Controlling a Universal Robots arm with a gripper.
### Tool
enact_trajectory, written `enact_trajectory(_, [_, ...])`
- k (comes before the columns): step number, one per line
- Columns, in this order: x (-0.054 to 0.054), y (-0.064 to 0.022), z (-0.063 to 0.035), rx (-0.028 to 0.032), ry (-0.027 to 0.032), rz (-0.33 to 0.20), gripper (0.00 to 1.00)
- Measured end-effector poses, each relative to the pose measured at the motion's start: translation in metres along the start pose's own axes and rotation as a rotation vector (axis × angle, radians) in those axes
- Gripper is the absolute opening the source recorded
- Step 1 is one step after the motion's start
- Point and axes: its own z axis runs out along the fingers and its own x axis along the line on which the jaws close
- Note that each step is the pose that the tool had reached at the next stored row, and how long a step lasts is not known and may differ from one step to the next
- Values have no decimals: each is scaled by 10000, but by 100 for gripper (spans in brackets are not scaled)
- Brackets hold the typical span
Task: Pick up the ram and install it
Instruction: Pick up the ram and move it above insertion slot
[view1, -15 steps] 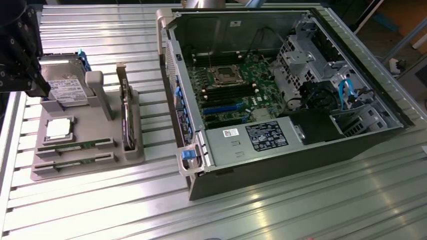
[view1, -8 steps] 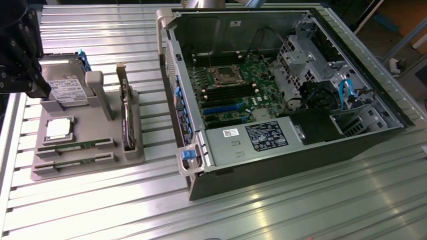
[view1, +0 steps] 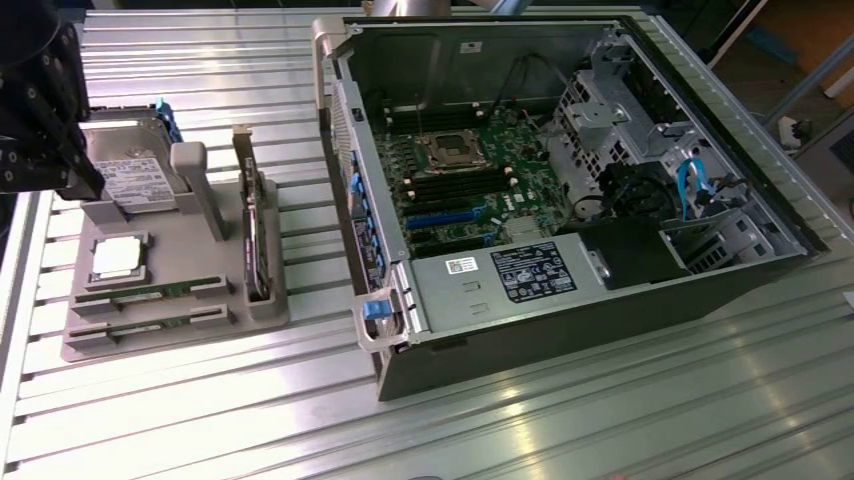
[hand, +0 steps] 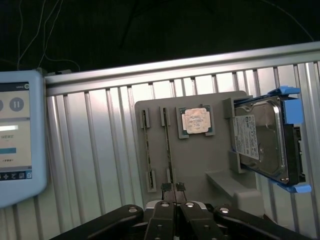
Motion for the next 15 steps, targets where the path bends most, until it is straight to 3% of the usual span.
enact_trajectory(6, [12,-4,65,-2,2,1,11])
enact_trajectory(15, [12,-4,66,-1,1,0,11])
